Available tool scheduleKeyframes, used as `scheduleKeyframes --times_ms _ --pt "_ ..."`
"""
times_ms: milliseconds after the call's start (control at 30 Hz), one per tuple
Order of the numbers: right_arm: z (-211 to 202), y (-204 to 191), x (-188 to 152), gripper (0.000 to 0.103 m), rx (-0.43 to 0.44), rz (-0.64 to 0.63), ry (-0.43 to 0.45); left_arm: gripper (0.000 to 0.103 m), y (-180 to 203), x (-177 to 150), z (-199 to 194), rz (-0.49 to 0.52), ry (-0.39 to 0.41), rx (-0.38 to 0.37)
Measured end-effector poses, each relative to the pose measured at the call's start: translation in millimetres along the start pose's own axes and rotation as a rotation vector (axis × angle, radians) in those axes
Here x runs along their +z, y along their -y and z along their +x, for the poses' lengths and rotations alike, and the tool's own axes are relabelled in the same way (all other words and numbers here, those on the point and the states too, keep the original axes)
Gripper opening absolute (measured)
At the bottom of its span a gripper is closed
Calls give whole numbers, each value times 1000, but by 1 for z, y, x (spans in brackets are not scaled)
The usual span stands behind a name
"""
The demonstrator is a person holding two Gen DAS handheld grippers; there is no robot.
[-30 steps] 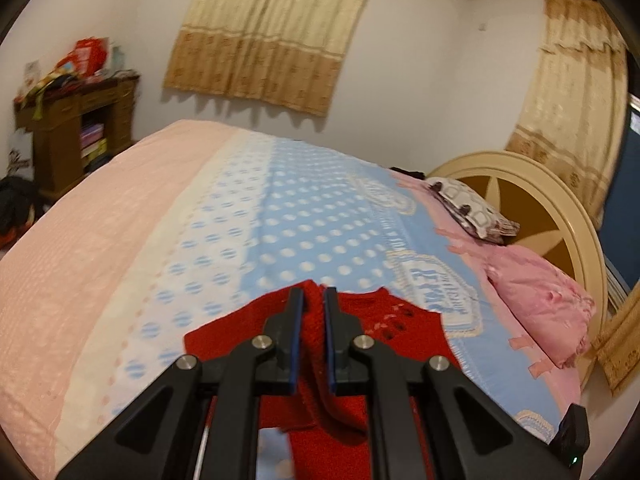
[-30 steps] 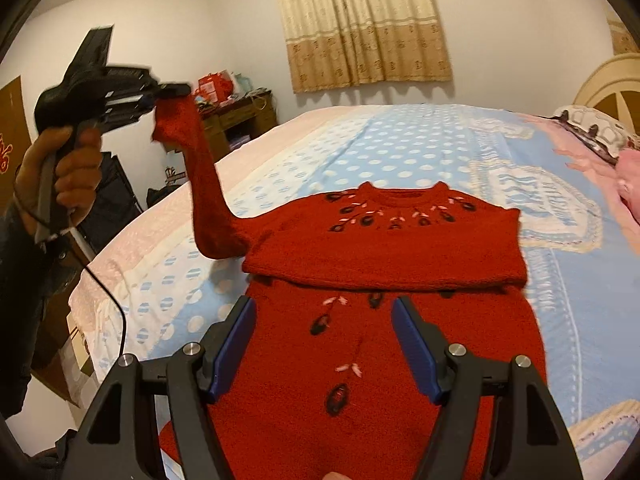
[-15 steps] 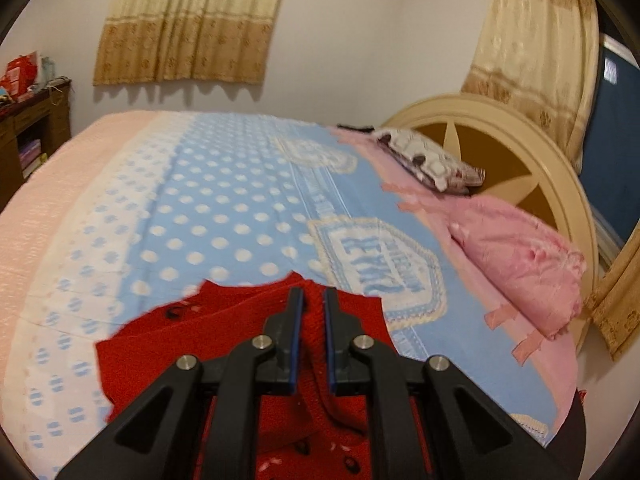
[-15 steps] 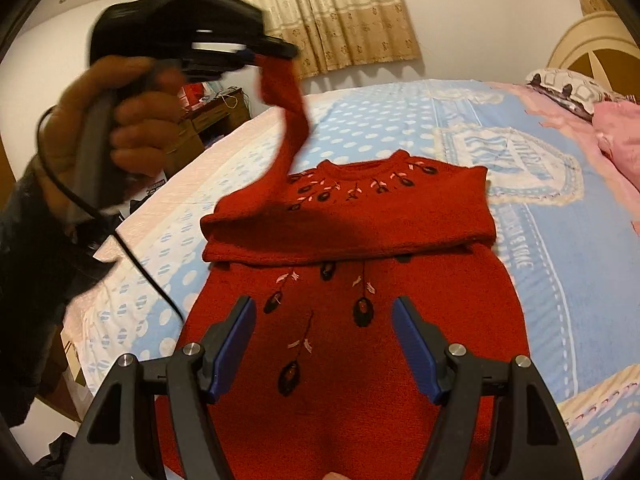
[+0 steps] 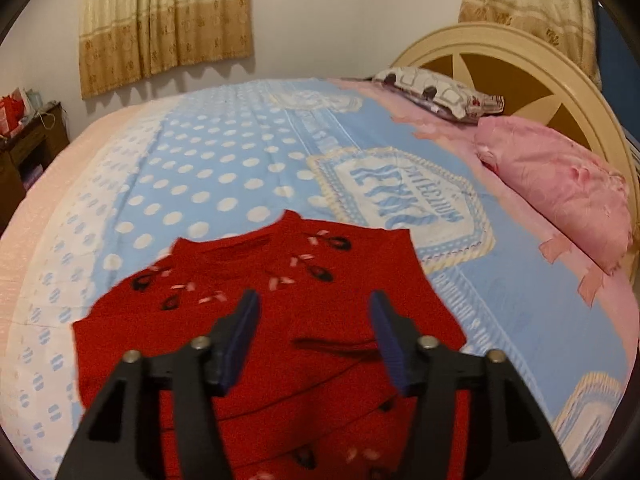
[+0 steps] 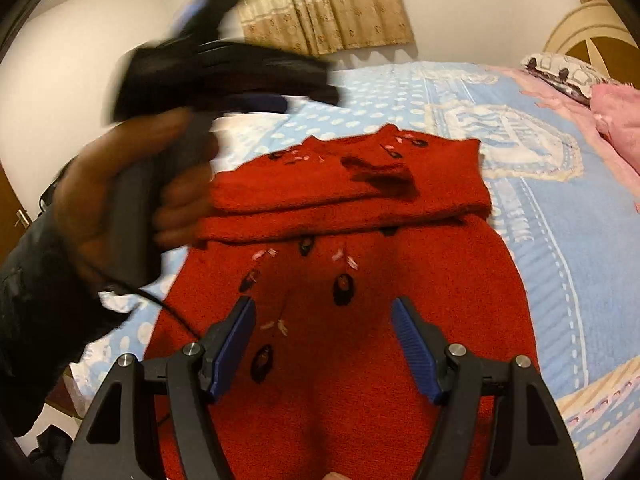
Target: Fold small clothes
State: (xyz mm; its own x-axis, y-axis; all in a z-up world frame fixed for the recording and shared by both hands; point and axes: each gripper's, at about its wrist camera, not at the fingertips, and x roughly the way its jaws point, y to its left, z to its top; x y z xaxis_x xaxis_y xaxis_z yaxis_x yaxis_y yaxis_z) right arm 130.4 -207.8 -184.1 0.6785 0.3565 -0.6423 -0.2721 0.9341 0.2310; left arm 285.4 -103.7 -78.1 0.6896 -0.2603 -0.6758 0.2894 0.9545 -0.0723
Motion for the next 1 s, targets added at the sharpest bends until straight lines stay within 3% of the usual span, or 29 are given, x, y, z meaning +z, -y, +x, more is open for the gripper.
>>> scheduleKeyframes --times_ms 33,100,200,267,367,533,667,733,800,933,967,1000 --pt "1 3 -2 71 -4 6 -5 62 -9 -6 -8 10 15 12" --pt "2 11 -3 71 -6 28 -20 75 -29 -21 -25 27 38 74" --pt "-5 22 5 71 -16 45 -11 80 -63 -49 -43 28 70 183" --pt "-10 32 17 71 -24 58 -12 80 -86 -71 -45 31 49 277" --pt "-13 42 41 71 -78 29 -9 80 -118 -98 -41 -1 -10 339" --pt "11 39 93 71 -143 -64 -33 80 -146 -121 -24 -96 -73 316" --pt "59 32 122 71 -149 -112 -100 80 -148 -132 -15 -130 -87 287" --pt "83 30 128 71 -157 -136 -136 81 -149 -136 -15 -133 -83 280" --pt "109 26 132 71 -167 -161 -180 91 -155 -136 -12 -142 -78 307" --pt "150 24 133 71 -201 -201 -254 91 -181 -136 -15 -253 -55 318" --pt "159 25 132 68 -220 -220 -267 91 -184 -138 -14 -265 -57 315" --pt "163 27 132 51 -237 -224 -265 91 -186 -140 -12 -269 -62 309"
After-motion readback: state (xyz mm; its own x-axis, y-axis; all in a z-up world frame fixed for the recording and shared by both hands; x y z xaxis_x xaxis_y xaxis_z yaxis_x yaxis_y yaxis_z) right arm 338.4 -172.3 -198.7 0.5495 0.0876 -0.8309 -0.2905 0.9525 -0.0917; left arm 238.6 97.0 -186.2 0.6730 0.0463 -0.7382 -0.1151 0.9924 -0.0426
